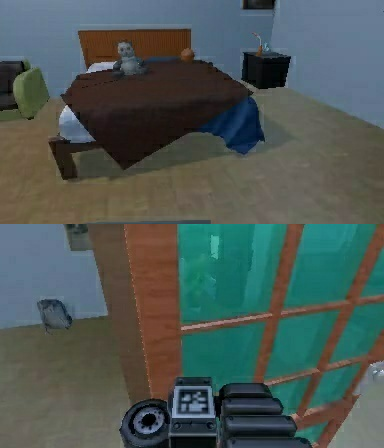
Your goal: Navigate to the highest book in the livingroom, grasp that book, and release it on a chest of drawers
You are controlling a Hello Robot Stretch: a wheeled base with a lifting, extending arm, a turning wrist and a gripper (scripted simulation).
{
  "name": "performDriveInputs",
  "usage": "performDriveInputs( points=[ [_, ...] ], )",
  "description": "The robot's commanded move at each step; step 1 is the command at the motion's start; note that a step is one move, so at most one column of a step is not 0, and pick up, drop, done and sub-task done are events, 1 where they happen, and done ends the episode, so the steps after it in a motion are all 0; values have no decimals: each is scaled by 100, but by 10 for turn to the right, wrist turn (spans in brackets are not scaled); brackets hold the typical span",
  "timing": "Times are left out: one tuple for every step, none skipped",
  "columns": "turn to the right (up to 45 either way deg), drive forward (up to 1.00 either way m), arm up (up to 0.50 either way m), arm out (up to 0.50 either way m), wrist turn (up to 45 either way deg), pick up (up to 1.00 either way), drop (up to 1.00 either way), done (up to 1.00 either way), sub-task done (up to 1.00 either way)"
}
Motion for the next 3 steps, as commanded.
performDriveInputs(
  points=[
    [0, 60, 0, 0, 0, 0, 0, 0, 0],
    [450, 0, 0, 0, 0, 0, 0, 0, 0],
    [30, 0, 0, 0, 0, 0, 0, 0, 0]
  ],
)
